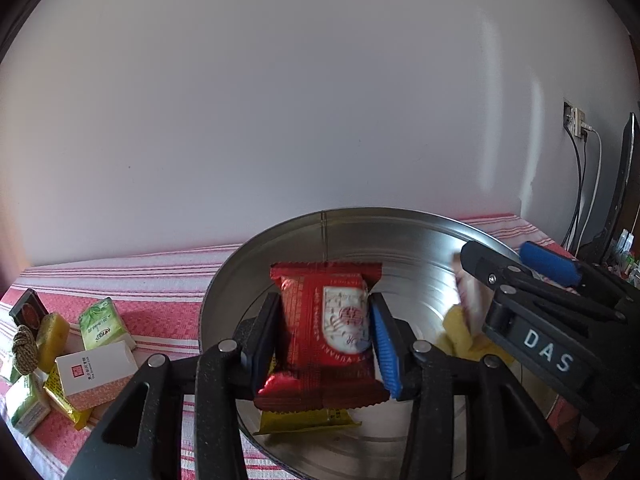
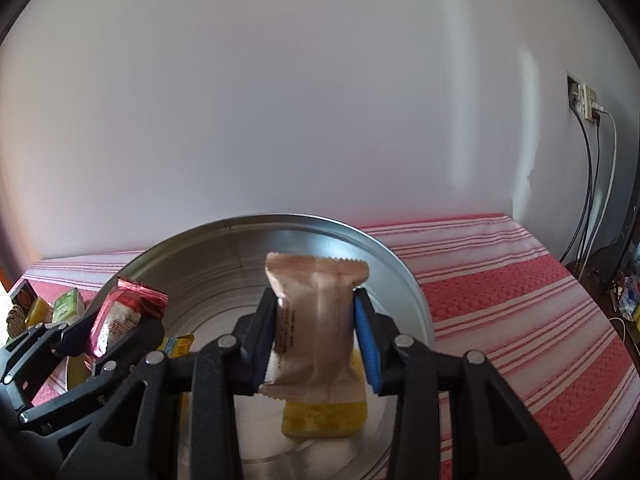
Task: Organize objects
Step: 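Carry both pastries over the tin and open both tools to release them, then move both tools back toward the remaining items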
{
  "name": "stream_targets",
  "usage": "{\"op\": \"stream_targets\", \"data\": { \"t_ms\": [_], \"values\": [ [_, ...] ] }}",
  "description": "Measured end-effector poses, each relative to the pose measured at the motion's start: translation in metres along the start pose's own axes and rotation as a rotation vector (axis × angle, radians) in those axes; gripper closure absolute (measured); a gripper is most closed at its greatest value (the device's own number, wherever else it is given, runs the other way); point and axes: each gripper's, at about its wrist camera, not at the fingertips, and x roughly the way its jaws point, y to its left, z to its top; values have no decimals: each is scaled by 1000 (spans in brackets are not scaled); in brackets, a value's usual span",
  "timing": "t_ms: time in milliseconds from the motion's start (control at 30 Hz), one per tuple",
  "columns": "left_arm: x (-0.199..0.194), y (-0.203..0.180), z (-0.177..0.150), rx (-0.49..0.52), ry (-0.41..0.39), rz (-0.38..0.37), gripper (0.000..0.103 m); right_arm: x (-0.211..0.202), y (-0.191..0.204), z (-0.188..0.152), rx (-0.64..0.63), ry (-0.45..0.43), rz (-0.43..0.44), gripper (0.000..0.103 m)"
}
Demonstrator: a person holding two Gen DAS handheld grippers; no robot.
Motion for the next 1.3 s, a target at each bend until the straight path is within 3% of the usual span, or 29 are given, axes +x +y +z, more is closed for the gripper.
{"op": "stream_targets", "data": {
  "t_ms": [33,100,233,633,767,900,1300],
  "values": [
    [-3,-1,1,2,-11,8,29,-5,-1,1,9,-23,-2,28],
    [-9,-3,1,4,-45,45,11,-18,-1,2,27,-100,-27,9],
    [-15,-3,2,7,-68,73,11,-30,-4,3,40,-177,-93,2],
    [-18,4,-2,-19,-91,138,11,-29,-10,1,114,-173,-86,2],
    [-28,5,-7,15,-138,178,11,-49,-9,-7,152,-306,-64,2],
    [-36,15,-15,18,-156,219,11,-68,1,-14,161,-433,-106,0],
    [-46,49,-23,-15,-128,216,11,-77,14,-19,214,-401,-158,0]
  ]
}}
